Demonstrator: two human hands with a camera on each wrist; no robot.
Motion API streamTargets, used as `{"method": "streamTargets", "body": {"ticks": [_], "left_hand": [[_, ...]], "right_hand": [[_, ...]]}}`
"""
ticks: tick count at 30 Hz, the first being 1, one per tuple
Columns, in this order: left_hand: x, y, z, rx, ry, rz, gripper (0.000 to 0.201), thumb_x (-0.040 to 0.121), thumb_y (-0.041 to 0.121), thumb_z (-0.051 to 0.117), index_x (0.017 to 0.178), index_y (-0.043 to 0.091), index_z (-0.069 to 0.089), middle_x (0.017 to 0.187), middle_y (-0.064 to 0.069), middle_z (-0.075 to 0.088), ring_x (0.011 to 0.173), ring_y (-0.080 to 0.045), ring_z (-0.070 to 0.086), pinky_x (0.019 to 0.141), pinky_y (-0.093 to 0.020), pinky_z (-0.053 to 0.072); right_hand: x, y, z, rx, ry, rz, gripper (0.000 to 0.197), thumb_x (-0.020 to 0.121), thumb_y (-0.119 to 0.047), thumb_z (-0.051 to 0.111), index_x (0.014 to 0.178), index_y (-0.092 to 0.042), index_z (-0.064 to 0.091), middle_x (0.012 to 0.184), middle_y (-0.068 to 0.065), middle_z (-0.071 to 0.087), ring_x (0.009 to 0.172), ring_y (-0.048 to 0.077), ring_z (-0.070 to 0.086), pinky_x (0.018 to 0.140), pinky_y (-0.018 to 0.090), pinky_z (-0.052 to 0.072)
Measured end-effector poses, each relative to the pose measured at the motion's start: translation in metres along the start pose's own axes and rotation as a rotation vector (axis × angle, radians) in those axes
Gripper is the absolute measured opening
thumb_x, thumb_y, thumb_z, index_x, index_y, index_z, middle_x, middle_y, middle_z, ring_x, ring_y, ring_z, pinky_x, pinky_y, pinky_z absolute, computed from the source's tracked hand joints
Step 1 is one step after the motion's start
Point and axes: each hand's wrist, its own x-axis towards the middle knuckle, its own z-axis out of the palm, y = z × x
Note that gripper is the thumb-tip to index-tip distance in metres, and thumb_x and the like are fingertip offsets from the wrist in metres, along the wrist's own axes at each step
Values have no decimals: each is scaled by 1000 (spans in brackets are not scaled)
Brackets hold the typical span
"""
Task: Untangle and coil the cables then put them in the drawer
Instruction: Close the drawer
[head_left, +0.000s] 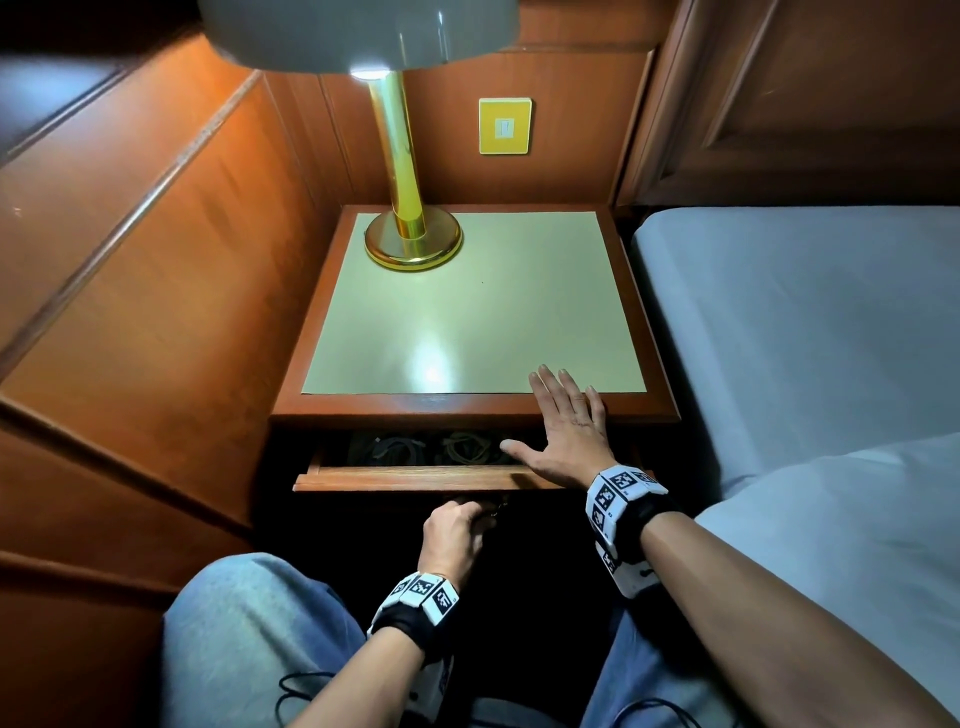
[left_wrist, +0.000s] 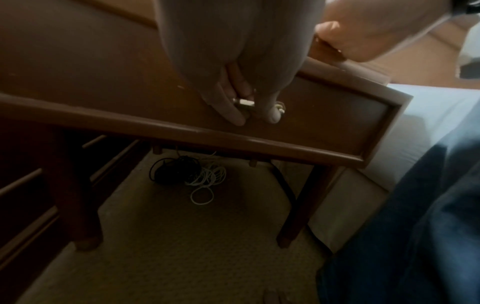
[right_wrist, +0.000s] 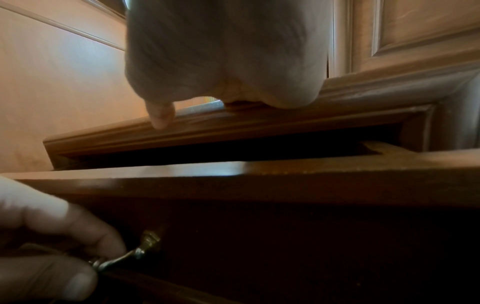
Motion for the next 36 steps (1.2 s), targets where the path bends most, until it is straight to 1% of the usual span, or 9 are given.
{"method": "streamTargets", "body": {"ticks": [4, 8, 11, 15, 22, 26, 31, 33, 36], "left_hand": [[3, -5, 2, -25, -5, 2, 26, 94, 29, 68, 119, 25, 74, 96, -14, 69, 97, -29, 67, 91, -32, 48], [7, -9, 6, -31, -14, -4, 27, 96, 33, 64, 122, 28, 73, 102, -13, 69, 101, -27, 65, 91, -26, 44], [8, -11, 7, -38, -23, -23, 27, 95, 33, 65, 120, 27, 73, 102, -14, 69, 101, -28, 66, 92, -28, 47], [9, -12, 9, -34, -43, -31, 26, 93, 33, 69, 115, 22, 76, 97, -14, 71, 97, -30, 67, 91, -34, 49], [28, -11, 6, -74, 28, -14, 22, 92, 31, 71, 112, 25, 77, 92, -11, 69, 93, -26, 67, 86, -26, 46], [37, -11, 5, -74, 27, -5, 20, 91, 31, 73, 109, 25, 78, 90, -8, 70, 90, -25, 68, 85, -27, 49], [46, -11, 5, -91, 38, 0, 19, 89, 30, 75, 107, 26, 78, 86, -3, 68, 85, -22, 68, 83, -25, 50], [50, -11, 4, -98, 41, 7, 19, 88, 29, 76, 107, 25, 78, 86, -2, 69, 86, -22, 69, 82, -23, 49], [59, -13, 4, -126, 47, 34, 18, 86, 24, 78, 104, 21, 79, 96, -2, 77, 93, -20, 72, 87, -25, 52]], "right_hand": [[-1, 6, -3, -31, -72, -57, 128, 64, -100, 35, 158, -30, -18, 164, -11, -29, 149, 12, -32, 120, 47, -21], [-7, 13, -3, -127, -119, -136, 152, 47, -104, 48, 154, -28, -28, 159, -8, -40, 146, 17, -38, 119, 53, -22], [-7, 13, 1, -204, -82, -158, 160, 41, -101, 55, 156, -25, -26, 162, -2, -34, 149, 23, -33, 118, 54, -21], [-8, 12, 6, -208, -23, -151, 156, 44, -89, 70, 156, -27, -20, 166, -1, -24, 152, 23, -24, 119, 51, -20], [-8, 10, 2, -124, 27, -138, 132, 65, -73, 73, 159, -31, -8, 165, -10, -22, 152, 14, -23, 120, 42, -19], [-8, 8, 5, -84, 80, -101, 126, 67, -68, 74, 160, -31, -2, 167, -11, -13, 154, 12, -16, 121, 39, -18], [-4, 4, 14, -62, 133, -42, 129, 67, -69, 70, 161, -21, -4, 168, -8, -10, 155, 12, -10, 119, 37, -21], [-3, 1, 19, -64, 170, -15, 128, 65, -72, 67, 161, -19, 1, 169, -5, -4, 155, 14, -5, 122, 39, -15], [-1, -2, 24, -43, 241, 16, 125, 59, -71, 69, 159, -16, 20, 167, 0, 17, 153, 17, 12, 123, 42, -1]]}}
